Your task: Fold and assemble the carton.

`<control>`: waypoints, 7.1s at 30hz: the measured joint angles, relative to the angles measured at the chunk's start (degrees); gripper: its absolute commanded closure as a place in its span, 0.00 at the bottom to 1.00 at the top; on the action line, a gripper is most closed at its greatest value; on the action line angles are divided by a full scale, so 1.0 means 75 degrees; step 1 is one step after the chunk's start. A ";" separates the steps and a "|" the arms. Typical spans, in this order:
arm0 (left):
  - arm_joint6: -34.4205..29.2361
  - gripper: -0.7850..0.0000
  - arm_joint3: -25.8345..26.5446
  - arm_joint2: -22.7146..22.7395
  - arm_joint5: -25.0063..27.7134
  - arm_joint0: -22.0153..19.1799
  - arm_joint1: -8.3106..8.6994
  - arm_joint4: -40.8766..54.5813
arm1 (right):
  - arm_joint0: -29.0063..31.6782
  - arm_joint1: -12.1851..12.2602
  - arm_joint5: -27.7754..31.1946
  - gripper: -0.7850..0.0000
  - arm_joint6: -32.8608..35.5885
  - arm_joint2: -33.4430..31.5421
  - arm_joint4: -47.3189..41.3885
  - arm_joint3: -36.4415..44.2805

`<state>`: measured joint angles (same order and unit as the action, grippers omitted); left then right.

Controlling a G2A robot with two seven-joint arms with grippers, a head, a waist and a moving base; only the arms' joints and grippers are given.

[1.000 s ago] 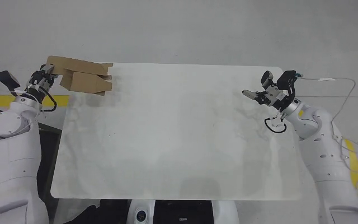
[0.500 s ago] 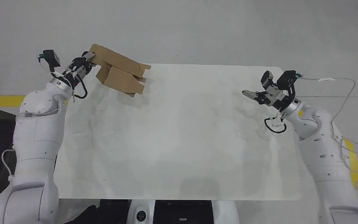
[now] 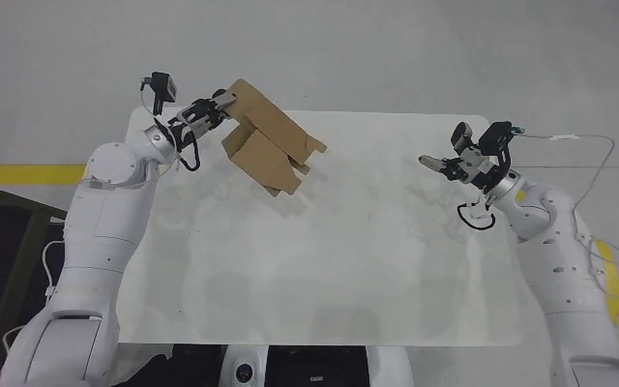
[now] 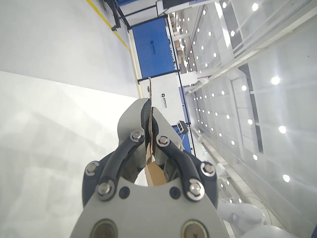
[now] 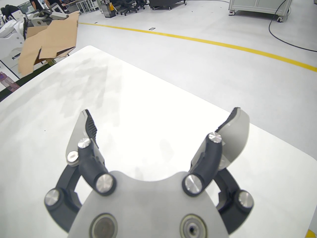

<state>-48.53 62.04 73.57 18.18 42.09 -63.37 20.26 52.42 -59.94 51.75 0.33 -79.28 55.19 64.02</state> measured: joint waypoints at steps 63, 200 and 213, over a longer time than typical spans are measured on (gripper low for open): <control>-0.2430 1.00 0.1478 -0.1626 0.2579 0.0519 0.0302 -0.0073 | -0.2711 0.0096 0.0296 0.00 0.6669 0.6774 -1.0891 0.0077; -0.3487 1.00 0.2841 -0.1863 0.1530 0.1168 0.1776 -0.0425 | -0.3309 0.0842 0.0836 0.00 0.6127 0.7208 -1.1157 -0.0785; -0.3269 1.00 0.2882 -0.2459 0.1745 0.0996 0.2162 -0.0139 | -0.3392 0.0916 0.0833 0.00 0.6130 0.7406 -1.1126 -0.0561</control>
<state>-73.05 83.65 55.13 31.27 49.56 -47.16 19.22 26.98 -53.07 58.00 46.31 -23.73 -28.26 59.81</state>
